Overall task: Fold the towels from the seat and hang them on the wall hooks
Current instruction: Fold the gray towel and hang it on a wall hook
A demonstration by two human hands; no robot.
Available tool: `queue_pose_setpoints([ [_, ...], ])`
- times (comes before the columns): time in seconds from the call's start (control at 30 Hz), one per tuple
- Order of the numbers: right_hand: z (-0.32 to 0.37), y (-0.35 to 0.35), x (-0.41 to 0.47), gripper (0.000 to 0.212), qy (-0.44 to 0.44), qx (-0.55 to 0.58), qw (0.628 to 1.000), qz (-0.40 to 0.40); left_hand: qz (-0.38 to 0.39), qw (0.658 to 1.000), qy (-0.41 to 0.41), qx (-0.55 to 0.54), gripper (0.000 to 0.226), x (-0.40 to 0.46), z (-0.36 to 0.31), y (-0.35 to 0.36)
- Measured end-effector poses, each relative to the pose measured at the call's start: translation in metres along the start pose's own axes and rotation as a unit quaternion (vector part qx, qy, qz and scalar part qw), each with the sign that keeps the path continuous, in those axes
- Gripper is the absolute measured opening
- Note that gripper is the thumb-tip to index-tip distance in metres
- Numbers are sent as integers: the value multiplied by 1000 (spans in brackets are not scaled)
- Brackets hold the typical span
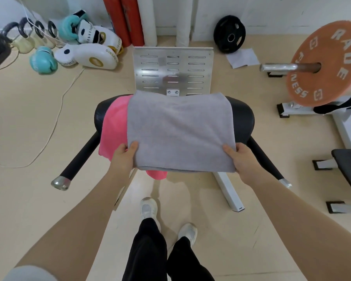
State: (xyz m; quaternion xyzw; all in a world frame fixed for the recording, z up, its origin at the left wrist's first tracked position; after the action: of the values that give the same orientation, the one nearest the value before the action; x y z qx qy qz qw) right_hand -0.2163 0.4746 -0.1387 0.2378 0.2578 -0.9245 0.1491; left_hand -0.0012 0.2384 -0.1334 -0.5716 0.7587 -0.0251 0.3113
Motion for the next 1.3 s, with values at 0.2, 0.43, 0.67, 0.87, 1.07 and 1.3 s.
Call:
queue_pose_setpoints([
  [0.2,13,-14,-18,18,-15,-16,1000,-20,34,999,-2,-19,21,-14,-5,-21],
  [0.43,50,-28,-48,15,-38,56,997,32,73,996,39,-22,23,-44,-35,-24],
  [0.67,125,12,-87,52,-107,55,980,156,223,968,60,-101,44,-69,-89,5],
  [0.87,158,58,-109,54,-117,-50,968,215,257,962,53,-77,49,-74,-117,24],
  [1.07,175,74,-101,43,-53,10,979,197,232,966,87,-68,38,-63,-134,17],
  [1.3,200,69,-95,27,-120,38,983,133,202,970,12,-136,20,-50,-153,15],
])
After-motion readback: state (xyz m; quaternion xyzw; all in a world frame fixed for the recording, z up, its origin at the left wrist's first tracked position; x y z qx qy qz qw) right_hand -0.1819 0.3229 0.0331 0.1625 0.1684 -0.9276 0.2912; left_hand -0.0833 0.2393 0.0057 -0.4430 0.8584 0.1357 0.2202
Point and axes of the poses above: each hand's wrist, its own x-axis towards the middle knuckle, its own y-axis out of the palm, z = x × y, the point moved 4 cm from there along x, towards the middle knuckle, and after that the axes turned 15 degrees about -z, right-handed, at the moved point
